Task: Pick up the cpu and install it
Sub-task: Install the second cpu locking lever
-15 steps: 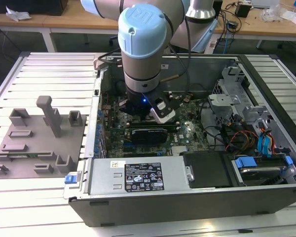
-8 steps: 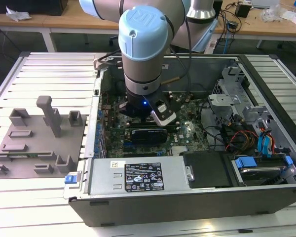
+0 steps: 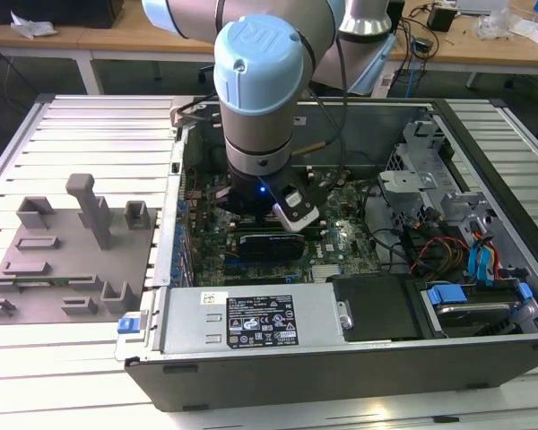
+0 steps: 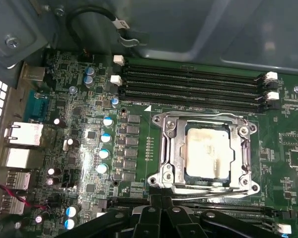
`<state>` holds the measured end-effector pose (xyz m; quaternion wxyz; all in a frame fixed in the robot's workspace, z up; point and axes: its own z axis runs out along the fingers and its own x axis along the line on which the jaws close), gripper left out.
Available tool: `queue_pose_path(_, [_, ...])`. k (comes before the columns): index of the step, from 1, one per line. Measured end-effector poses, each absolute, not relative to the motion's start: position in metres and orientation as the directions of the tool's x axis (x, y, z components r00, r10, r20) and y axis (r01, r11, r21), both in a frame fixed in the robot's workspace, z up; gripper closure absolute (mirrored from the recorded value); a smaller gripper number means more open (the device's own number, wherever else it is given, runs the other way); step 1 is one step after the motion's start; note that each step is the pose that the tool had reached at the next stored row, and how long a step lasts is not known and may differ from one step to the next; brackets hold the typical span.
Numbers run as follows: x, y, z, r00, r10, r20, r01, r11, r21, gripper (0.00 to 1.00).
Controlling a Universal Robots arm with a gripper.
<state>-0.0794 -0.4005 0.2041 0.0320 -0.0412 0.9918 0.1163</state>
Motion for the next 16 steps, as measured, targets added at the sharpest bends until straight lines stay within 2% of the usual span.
queue_pose_path(4, [-0.0804,-0.4,0.2014,-0.995,-0.072,-0.075,-0.089,0.964,0.252,0.89])
queue_pose_path(16, [-0.0818,-0.3969,0.1969,-0.995,-0.071,-0.077,-0.089,0.959,0.269,0.89])
